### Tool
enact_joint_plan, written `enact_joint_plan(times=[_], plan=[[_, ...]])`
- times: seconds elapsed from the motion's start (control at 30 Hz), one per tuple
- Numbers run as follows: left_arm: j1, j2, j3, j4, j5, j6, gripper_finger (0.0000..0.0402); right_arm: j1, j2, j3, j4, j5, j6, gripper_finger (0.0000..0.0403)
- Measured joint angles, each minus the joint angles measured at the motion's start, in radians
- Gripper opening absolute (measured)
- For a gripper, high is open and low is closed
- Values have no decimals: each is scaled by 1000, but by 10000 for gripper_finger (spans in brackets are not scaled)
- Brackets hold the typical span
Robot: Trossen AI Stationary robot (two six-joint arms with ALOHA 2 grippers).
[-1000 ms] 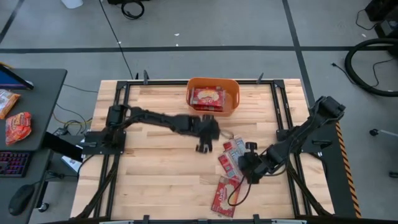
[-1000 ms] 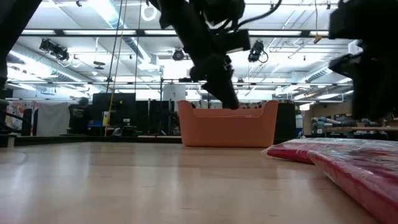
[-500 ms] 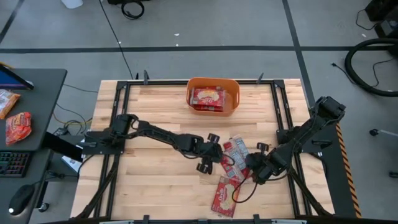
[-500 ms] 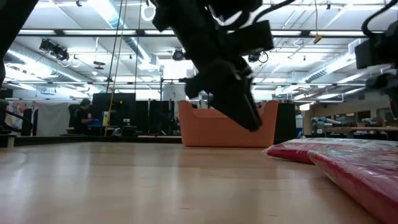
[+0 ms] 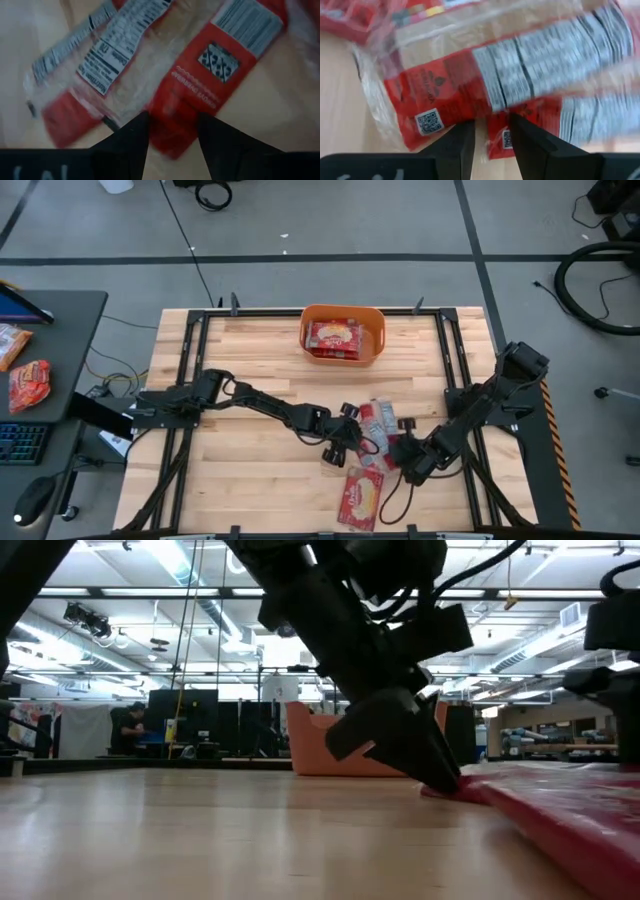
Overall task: Sort popcorn bags into baskets
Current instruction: Put the red popcorn bag into the orange bin
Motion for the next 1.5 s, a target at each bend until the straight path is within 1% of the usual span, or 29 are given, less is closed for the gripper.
enact_joint_plan(times=[0.07,0.17,0.27,0.33,0.4,0.5,0.67,0.77,0.83,1.07,1.37,1.5], plan=[[0,8,0,23,0,-18,169,-7,25,1,51,39,-71,127],[1,12,1,22,-15,-25,169,-17,56,22,83,104,-114,127],[1,11,1,16,-31,-24,169,-19,55,47,87,183,-173,127],[2,11,1,16,-60,-24,169,-19,40,59,94,236,-197,129],[3,11,1,12,-93,-24,169,-23,34,69,97,265,-214,133],[6,11,1,2,-110,-24,169,-35,30,78,92,266,-236,148],[8,9,1,-20,-120,-28,169,-47,30,110,80,271,-271,191],[8,9,1,-29,-129,-34,169,-46,30,141,11,327,-287,212],[8,9,1,-31,-128,-35,169,-41,30,147,-28,352,-291,219],[8,9,0,-37,-124,-36,169,-32,30,136,-39,359,-293,218],[8,9,0,-46,-123,-52,169,25,30,136,-41,350,-264,216],[8,9,0,-45,-121,-57,169,37,30,136,-39,392,-273,216]])
